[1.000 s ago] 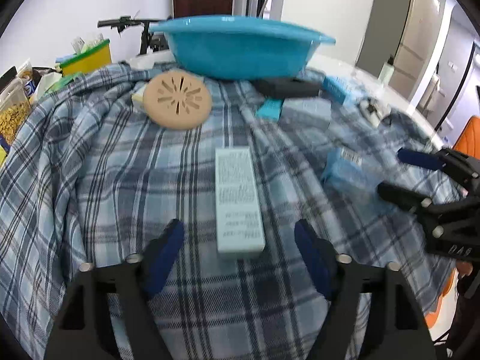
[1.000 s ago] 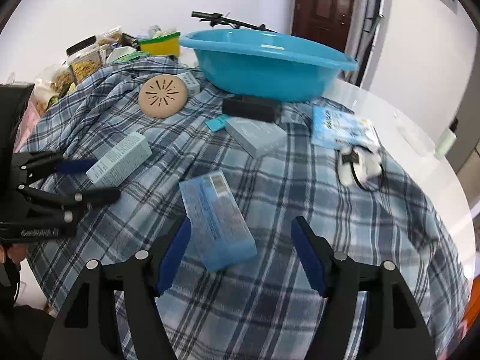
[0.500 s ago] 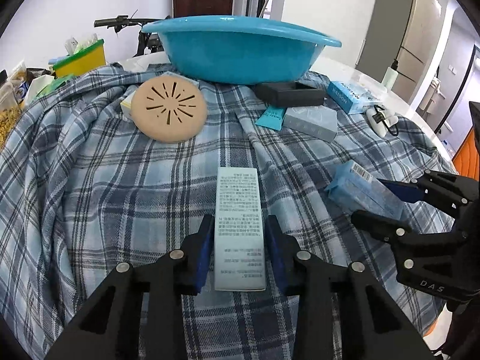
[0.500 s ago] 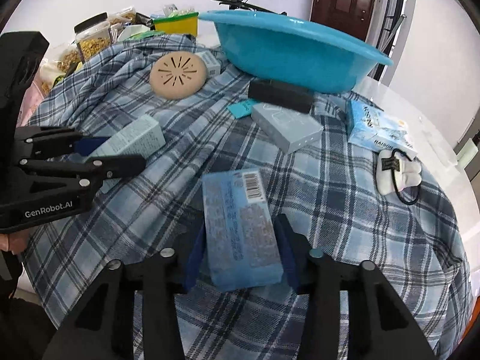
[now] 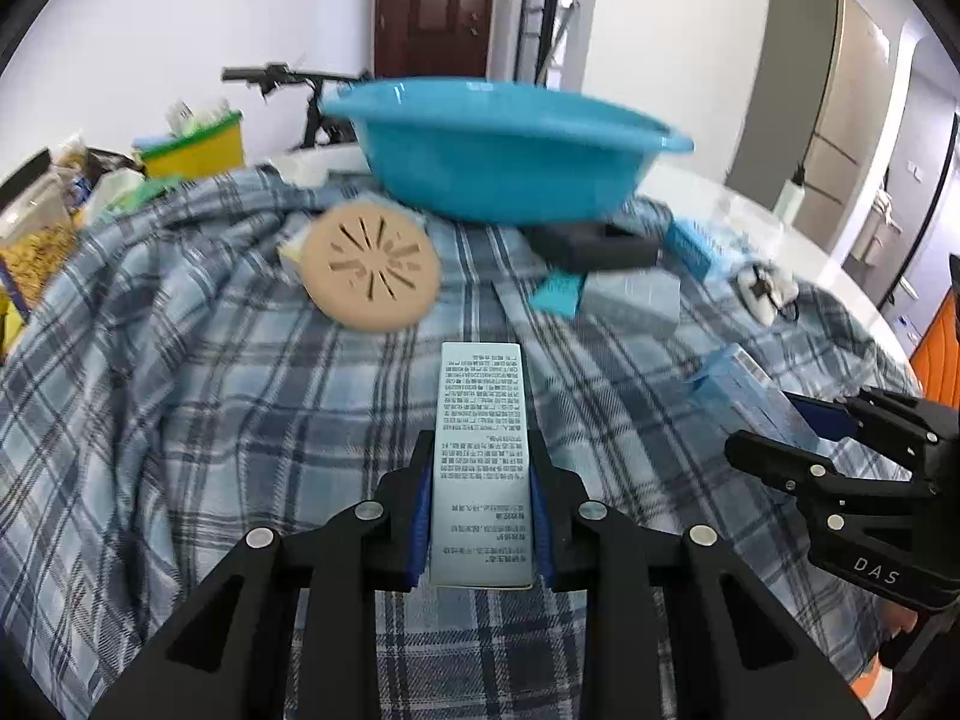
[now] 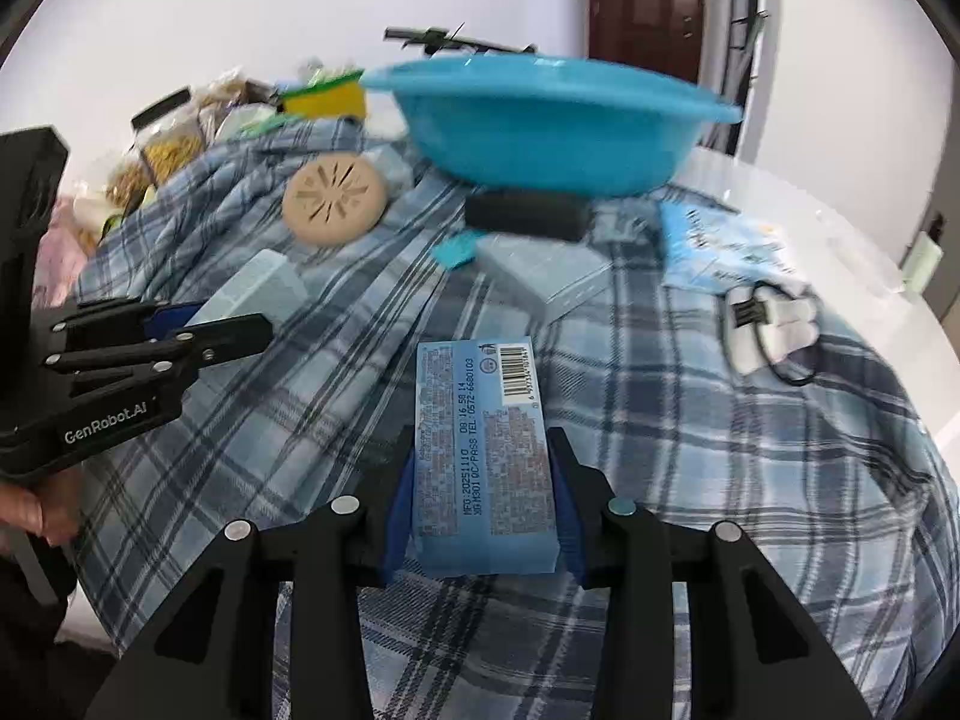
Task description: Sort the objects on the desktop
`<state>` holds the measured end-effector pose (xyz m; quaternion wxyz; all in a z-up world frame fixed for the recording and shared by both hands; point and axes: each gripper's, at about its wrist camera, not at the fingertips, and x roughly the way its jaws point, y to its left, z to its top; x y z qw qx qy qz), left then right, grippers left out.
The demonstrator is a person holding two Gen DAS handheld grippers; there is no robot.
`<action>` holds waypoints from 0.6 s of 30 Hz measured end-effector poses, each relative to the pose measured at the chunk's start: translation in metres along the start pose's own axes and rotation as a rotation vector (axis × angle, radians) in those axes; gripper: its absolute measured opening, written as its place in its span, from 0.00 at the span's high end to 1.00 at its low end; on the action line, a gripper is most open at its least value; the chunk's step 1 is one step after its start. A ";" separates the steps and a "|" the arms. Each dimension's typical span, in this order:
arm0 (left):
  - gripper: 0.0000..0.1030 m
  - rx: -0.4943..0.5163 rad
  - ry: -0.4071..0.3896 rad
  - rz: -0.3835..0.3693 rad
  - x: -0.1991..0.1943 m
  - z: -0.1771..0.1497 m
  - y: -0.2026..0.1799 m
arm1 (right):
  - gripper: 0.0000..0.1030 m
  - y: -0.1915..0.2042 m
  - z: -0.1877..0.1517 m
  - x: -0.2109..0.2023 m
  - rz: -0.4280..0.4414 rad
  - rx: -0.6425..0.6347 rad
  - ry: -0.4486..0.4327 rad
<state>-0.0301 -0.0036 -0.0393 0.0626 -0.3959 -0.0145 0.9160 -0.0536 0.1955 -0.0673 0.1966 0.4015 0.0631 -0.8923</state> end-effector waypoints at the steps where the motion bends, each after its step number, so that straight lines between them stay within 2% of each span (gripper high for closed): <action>1: 0.72 -0.001 -0.012 0.002 -0.003 0.001 -0.001 | 0.62 -0.001 0.001 -0.004 -0.005 0.011 -0.017; 7: 0.72 0.010 -0.145 0.012 -0.032 0.007 -0.014 | 0.62 0.000 0.008 -0.037 -0.065 0.049 -0.177; 13: 0.72 0.004 -0.232 -0.001 -0.056 0.021 -0.021 | 0.62 0.009 0.018 -0.073 -0.114 0.024 -0.338; 18: 0.72 0.019 -0.326 0.018 -0.081 0.030 -0.028 | 0.62 0.013 0.024 -0.102 -0.159 0.050 -0.464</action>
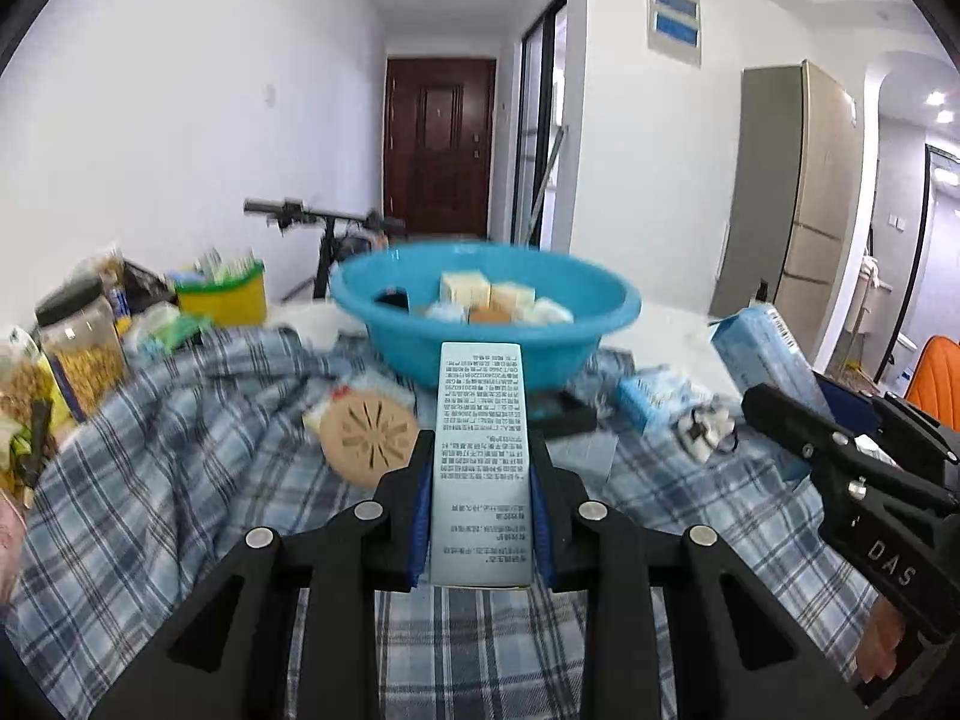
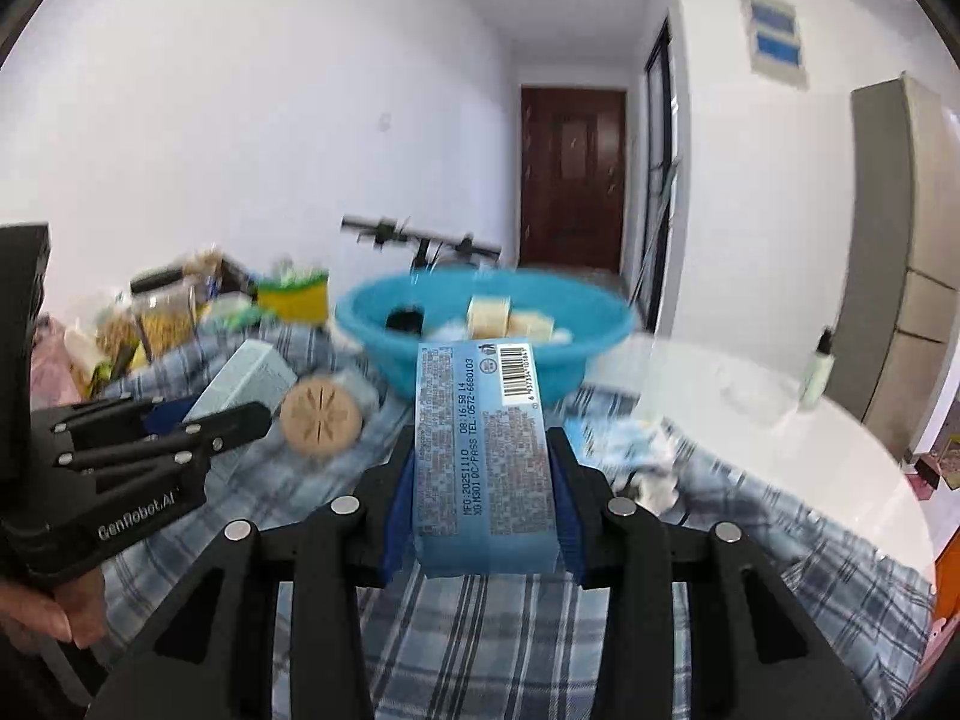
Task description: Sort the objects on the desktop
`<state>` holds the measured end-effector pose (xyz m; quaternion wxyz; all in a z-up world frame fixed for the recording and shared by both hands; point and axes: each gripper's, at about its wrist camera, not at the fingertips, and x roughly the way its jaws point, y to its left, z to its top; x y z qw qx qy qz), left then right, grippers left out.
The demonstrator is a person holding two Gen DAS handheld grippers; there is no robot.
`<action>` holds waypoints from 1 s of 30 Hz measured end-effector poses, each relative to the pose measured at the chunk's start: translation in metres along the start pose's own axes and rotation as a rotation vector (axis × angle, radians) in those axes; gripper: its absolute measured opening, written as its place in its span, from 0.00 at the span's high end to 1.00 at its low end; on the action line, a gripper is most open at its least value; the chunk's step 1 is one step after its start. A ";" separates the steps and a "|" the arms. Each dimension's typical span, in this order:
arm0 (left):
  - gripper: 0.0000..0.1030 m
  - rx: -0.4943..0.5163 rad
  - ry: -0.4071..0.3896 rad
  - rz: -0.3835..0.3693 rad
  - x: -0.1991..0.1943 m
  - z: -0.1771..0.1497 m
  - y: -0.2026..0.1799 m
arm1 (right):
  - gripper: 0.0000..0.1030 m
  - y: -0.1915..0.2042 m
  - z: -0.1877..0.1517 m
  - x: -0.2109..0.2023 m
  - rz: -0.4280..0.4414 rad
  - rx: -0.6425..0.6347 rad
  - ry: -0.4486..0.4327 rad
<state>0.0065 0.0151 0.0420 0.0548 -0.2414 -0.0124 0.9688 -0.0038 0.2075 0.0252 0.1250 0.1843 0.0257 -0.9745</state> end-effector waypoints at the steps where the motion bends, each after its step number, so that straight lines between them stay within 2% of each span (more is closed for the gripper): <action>1: 0.72 0.007 -0.025 0.008 -0.006 0.002 -0.002 | 0.62 0.000 0.003 -0.005 -0.009 0.011 -0.020; 4: 0.72 0.037 -0.074 0.059 -0.018 0.006 -0.007 | 0.62 -0.001 0.010 -0.014 -0.028 0.038 -0.065; 9: 0.72 0.029 -0.105 0.022 -0.030 0.012 -0.008 | 0.62 -0.001 0.017 -0.020 -0.063 0.050 -0.095; 12: 0.72 0.034 -0.118 0.026 -0.034 0.015 -0.010 | 0.62 0.000 0.019 -0.021 -0.063 0.048 -0.094; 13: 0.72 0.035 -0.120 0.028 -0.036 0.016 -0.011 | 0.67 0.000 0.019 -0.022 -0.063 0.046 -0.098; 16: 0.72 0.040 -0.124 0.036 -0.037 0.016 -0.013 | 0.68 0.003 0.022 -0.024 -0.088 0.029 -0.105; 17: 0.72 0.046 -0.119 0.048 -0.037 0.017 -0.013 | 0.70 0.005 0.022 -0.022 -0.105 0.013 -0.094; 19: 0.72 0.041 -0.115 0.046 -0.036 0.017 -0.014 | 0.86 0.007 0.021 -0.013 -0.090 -0.006 -0.063; 25: 0.72 0.027 -0.082 0.035 -0.025 0.010 -0.008 | 0.86 -0.002 0.005 0.007 -0.013 0.035 0.051; 28: 0.72 0.021 -0.059 0.030 -0.019 0.003 -0.007 | 0.86 -0.002 -0.012 0.020 0.029 0.015 0.176; 30: 0.72 0.013 -0.038 0.027 -0.014 -0.002 -0.005 | 0.81 0.001 -0.029 0.030 0.071 0.016 0.270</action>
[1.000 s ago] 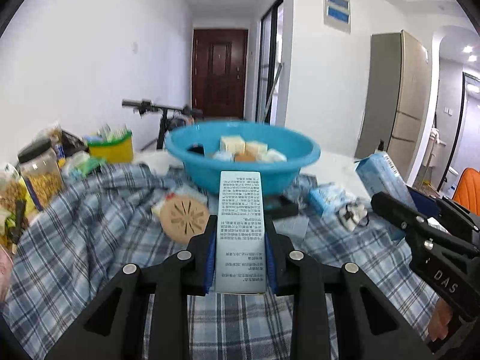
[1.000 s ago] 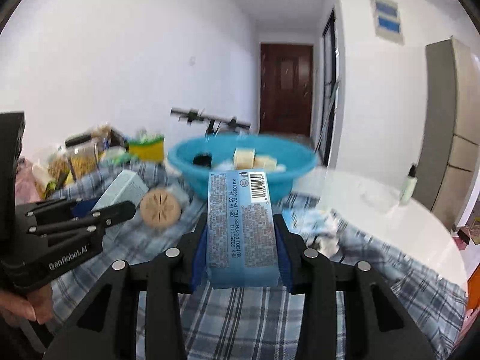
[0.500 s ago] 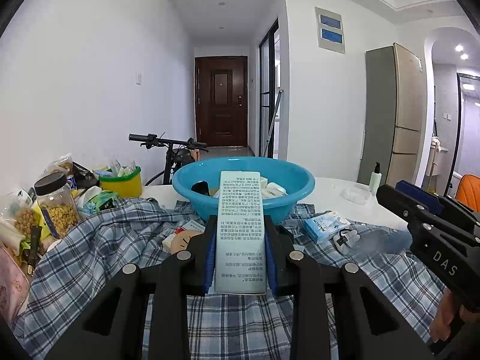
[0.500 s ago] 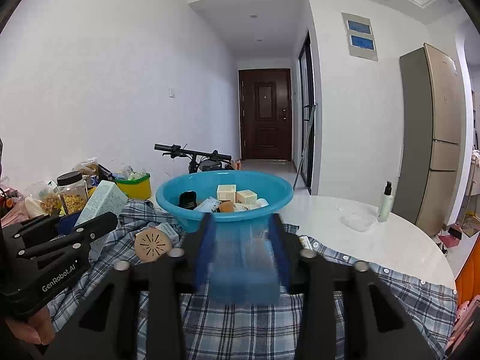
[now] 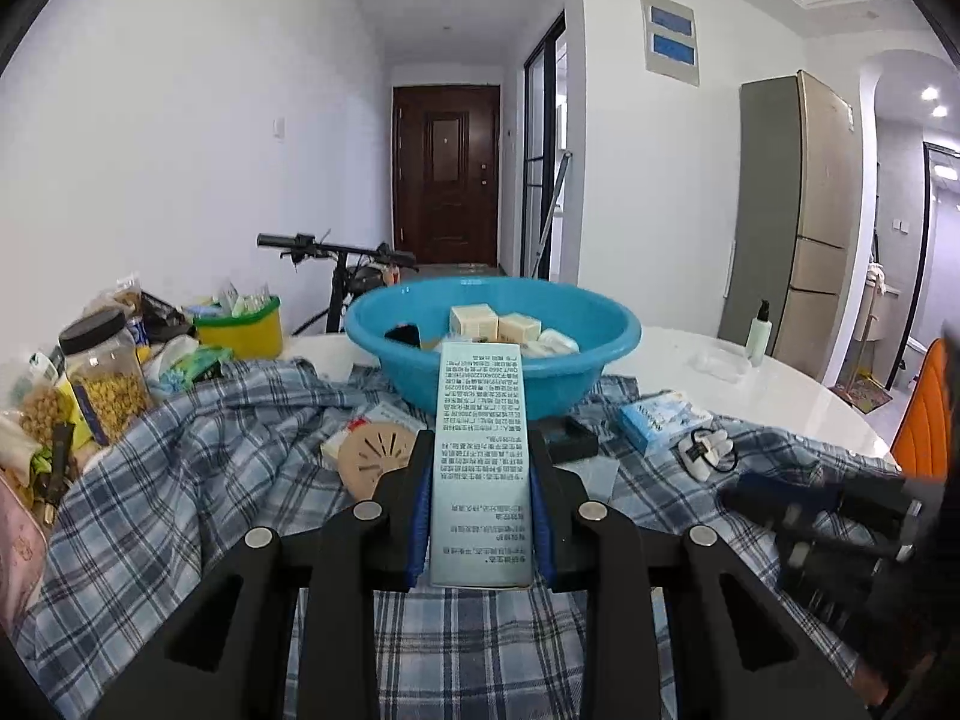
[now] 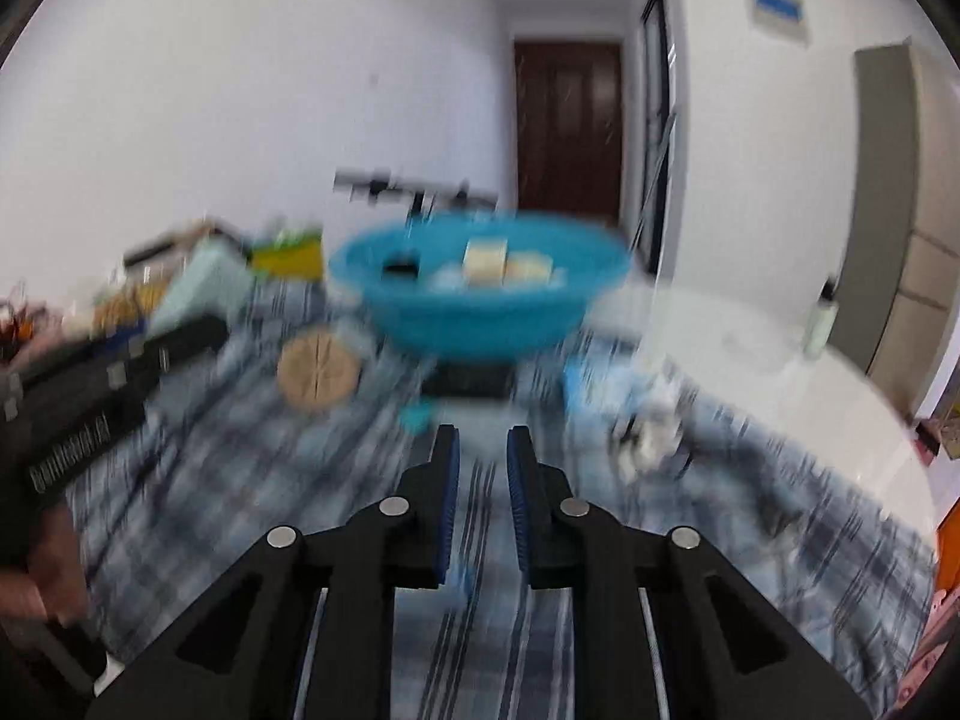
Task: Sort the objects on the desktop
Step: 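Grasp the white tissue pack with a cartoon print using the right tool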
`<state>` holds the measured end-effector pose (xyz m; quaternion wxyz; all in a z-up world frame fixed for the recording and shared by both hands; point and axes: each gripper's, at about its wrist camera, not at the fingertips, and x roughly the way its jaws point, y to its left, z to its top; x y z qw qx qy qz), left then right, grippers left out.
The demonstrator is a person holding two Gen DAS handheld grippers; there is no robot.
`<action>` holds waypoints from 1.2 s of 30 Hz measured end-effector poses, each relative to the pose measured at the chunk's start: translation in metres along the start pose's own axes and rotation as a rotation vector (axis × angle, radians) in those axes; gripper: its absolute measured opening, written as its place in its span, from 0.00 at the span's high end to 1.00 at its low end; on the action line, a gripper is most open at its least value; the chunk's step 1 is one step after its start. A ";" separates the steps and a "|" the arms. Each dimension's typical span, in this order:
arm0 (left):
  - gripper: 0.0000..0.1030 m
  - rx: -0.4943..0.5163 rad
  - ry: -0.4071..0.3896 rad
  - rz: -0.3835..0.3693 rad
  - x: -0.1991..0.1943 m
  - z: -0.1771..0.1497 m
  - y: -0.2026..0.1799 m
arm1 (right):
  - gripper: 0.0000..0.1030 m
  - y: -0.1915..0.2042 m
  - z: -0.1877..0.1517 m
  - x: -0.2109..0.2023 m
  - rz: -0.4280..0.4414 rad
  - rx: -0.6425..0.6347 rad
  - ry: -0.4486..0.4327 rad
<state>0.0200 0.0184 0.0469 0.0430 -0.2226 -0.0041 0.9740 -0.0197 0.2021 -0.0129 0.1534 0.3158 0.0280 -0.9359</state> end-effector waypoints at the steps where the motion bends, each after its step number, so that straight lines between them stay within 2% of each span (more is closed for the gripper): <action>1: 0.72 -0.005 0.012 -0.004 0.003 -0.002 0.001 | 0.71 0.002 -0.008 0.009 0.032 0.001 0.056; 2: 0.72 -0.012 0.025 -0.010 0.006 -0.004 0.002 | 0.62 0.003 -0.016 0.016 0.052 0.006 0.094; 3: 0.72 -0.018 0.037 -0.016 0.009 -0.006 0.003 | 0.36 0.004 -0.023 0.021 0.065 0.008 0.120; 4: 0.72 -0.021 0.046 -0.020 0.011 -0.008 0.004 | 0.19 0.007 -0.028 0.025 0.078 0.006 0.132; 7: 0.72 -0.012 0.050 -0.014 0.011 -0.011 0.005 | 0.17 0.018 -0.038 0.025 0.086 -0.015 0.130; 10: 0.72 -0.016 0.052 -0.011 0.012 -0.012 0.008 | 0.07 0.030 -0.042 0.027 0.055 -0.081 0.121; 14: 0.72 -0.023 0.058 -0.012 0.013 -0.013 0.011 | 0.07 0.038 -0.040 0.034 0.027 -0.122 0.134; 20: 0.72 -0.018 0.071 -0.016 0.015 -0.016 0.011 | 0.07 0.032 -0.038 0.055 0.036 -0.064 0.186; 21: 0.72 -0.019 0.073 -0.015 0.015 -0.016 0.011 | 0.12 0.031 -0.039 0.056 0.044 -0.052 0.188; 22: 0.72 -0.020 0.075 -0.014 0.016 -0.017 0.011 | 0.27 0.028 -0.040 0.057 0.060 -0.037 0.189; 26: 0.72 -0.028 0.083 -0.012 0.018 -0.017 0.013 | 0.29 0.026 -0.040 0.054 0.053 -0.038 0.187; 31: 0.72 -0.021 0.080 -0.014 0.018 -0.017 0.011 | 0.30 0.021 -0.036 0.045 0.036 -0.003 0.140; 36: 0.72 -0.018 0.070 -0.011 0.017 -0.016 0.008 | 0.30 0.022 -0.022 0.021 -0.037 -0.014 0.027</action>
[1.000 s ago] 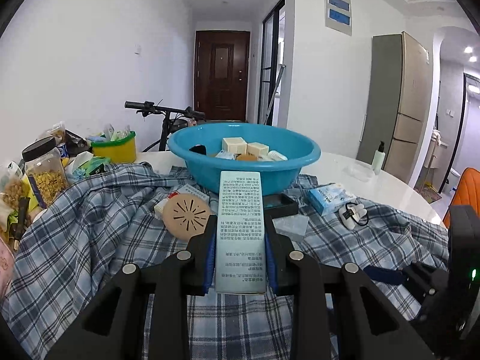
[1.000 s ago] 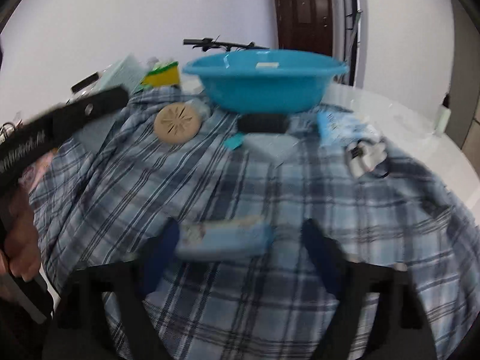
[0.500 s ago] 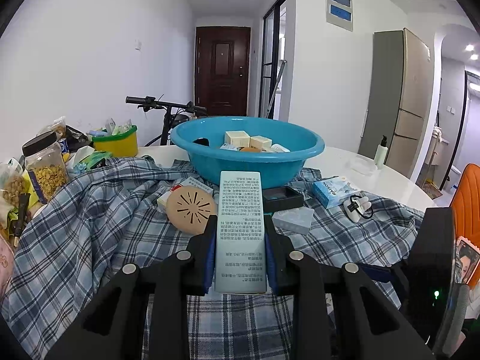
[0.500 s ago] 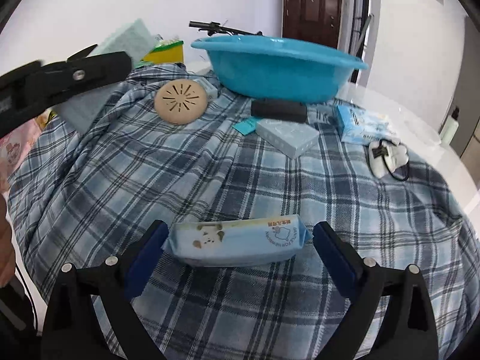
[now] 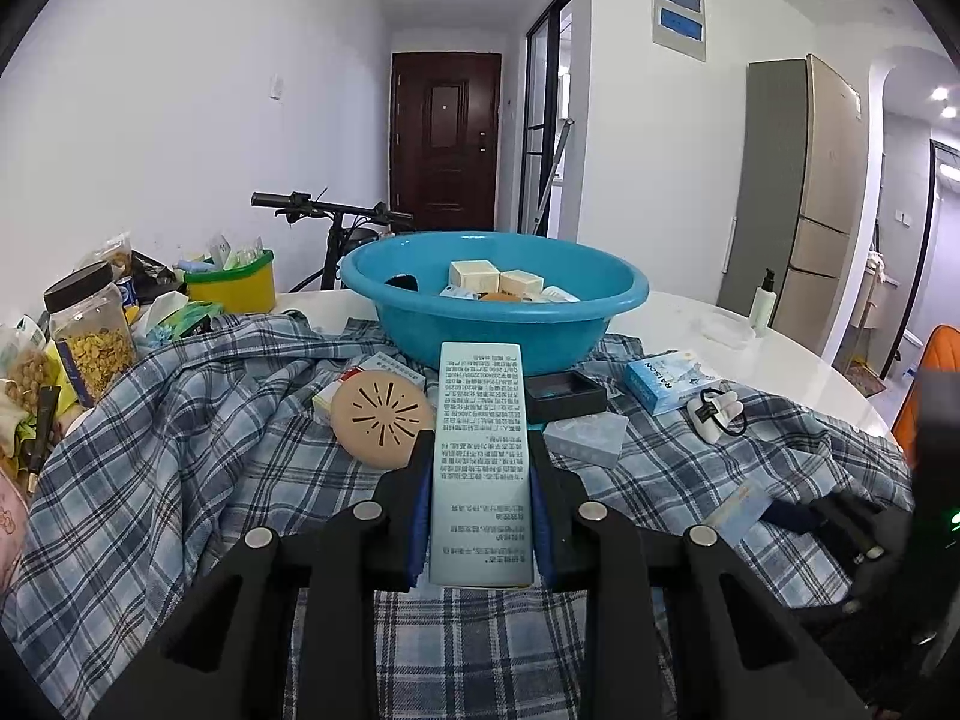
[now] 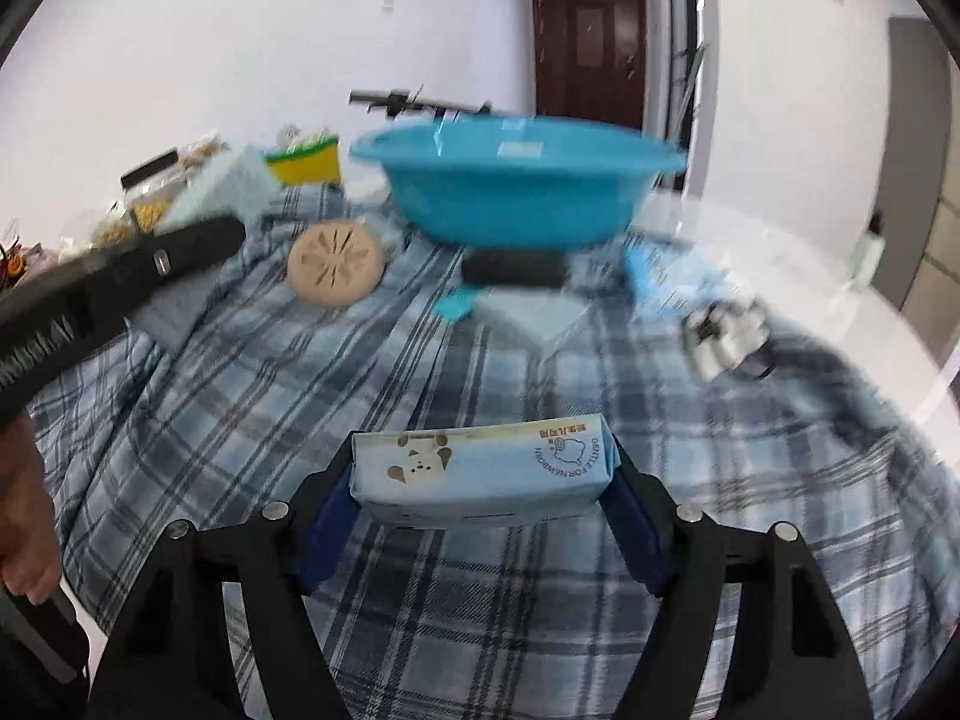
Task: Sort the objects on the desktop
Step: 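Grasp the white tissue pack with a cartoon print using the right tool, then carry the white box and cartoon tissue pack over the basin with both tools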
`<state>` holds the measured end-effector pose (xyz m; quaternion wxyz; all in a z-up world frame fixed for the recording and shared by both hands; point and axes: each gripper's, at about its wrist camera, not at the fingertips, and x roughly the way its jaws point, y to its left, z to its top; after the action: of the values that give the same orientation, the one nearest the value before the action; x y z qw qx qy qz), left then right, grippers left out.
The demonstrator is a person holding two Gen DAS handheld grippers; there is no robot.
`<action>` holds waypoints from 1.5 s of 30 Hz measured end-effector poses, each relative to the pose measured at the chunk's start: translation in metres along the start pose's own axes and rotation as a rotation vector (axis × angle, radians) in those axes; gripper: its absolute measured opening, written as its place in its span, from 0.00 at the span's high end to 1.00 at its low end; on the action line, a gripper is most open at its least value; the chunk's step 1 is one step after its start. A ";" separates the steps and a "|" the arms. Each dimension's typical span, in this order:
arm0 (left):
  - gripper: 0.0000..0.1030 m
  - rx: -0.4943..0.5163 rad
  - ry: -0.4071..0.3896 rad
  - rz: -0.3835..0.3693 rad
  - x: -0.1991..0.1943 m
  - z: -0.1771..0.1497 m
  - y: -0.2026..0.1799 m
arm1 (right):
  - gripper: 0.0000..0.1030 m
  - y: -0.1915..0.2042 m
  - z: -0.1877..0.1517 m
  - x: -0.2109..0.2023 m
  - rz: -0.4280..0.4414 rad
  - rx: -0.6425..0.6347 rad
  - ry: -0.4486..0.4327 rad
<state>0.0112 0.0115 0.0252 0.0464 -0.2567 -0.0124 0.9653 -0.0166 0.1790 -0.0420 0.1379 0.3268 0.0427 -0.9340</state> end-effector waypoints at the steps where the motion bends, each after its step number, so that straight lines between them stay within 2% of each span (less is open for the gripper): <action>1: 0.72 -0.001 -0.004 0.001 -0.001 0.001 0.000 | 0.30 0.000 0.004 -0.006 -0.013 0.001 -0.028; 8: 0.72 0.019 -0.054 -0.003 -0.014 0.015 -0.009 | 0.30 -0.005 0.038 -0.049 -0.069 0.007 -0.220; 14: 0.72 0.021 -0.128 -0.011 -0.035 0.040 -0.013 | 0.30 -0.004 0.070 -0.086 -0.082 0.013 -0.368; 19: 0.72 0.021 -0.185 -0.011 -0.055 0.056 -0.016 | 0.30 0.003 0.084 -0.112 -0.098 0.001 -0.458; 26: 0.72 0.035 -0.225 -0.001 -0.078 0.064 -0.021 | 0.30 0.011 0.087 -0.125 -0.086 -0.008 -0.477; 33: 0.72 0.042 -0.232 0.011 -0.085 0.067 -0.026 | 0.30 0.009 0.089 -0.131 -0.085 0.002 -0.482; 45: 0.72 0.040 -0.197 -0.005 -0.052 0.084 -0.022 | 0.30 0.000 0.107 -0.106 -0.089 -0.001 -0.460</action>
<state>0.0164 0.0281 0.1245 0.0524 -0.1598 0.0018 0.9858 -0.0017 0.1850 0.1077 0.1030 0.1029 0.0248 -0.9890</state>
